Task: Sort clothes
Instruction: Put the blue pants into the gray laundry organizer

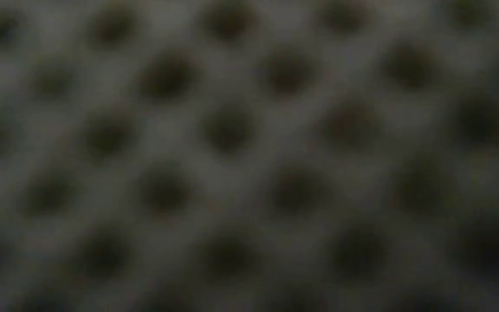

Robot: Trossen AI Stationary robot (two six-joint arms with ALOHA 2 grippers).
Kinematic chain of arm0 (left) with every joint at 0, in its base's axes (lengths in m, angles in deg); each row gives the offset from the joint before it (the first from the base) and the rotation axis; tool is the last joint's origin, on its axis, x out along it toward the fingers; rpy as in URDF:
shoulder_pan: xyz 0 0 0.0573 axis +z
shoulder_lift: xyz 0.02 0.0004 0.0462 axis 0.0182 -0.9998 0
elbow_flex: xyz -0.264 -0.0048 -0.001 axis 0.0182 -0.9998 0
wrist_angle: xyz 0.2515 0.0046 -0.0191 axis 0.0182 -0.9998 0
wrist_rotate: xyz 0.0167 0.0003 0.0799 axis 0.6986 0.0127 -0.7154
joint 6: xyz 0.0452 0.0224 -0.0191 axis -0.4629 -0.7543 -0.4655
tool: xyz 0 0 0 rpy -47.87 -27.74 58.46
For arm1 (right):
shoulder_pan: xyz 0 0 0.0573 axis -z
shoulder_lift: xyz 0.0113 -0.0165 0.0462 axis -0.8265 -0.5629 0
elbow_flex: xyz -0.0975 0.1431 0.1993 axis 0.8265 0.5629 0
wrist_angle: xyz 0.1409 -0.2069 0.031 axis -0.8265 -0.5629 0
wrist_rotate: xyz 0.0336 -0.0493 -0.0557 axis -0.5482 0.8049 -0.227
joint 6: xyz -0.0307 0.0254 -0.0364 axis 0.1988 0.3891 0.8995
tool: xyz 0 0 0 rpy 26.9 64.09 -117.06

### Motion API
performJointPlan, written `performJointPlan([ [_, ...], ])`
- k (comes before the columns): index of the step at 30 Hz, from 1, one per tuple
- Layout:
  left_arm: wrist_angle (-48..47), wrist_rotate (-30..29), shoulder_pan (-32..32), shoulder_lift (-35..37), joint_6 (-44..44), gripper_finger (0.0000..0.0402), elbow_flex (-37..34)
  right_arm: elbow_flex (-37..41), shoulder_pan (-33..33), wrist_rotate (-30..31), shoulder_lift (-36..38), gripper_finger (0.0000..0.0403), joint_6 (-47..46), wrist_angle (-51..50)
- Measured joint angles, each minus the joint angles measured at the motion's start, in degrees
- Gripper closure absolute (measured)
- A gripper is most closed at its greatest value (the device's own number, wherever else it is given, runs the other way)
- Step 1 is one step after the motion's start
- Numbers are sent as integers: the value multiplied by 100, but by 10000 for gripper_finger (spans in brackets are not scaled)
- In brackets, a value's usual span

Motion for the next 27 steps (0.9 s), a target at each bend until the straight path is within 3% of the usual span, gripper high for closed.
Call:
performJointPlan([
  [3,53,-1,1,0,28,401,0,4,0,1,-42,197,106,92],
  [7,101,-28,-12,6,42,401,4,3,0,11,-50,352,244,340],
  [8,159,-28,-14,16,41,401,5,3,0,27,-50,364,274,446],
  [15,201,-18,-28,233,324,391,26,34,-2,67,-19,365,528,1402],
  [27,-193,-322,-38,946,564,273,26,14,-22,96,361,365,769,2807],
])
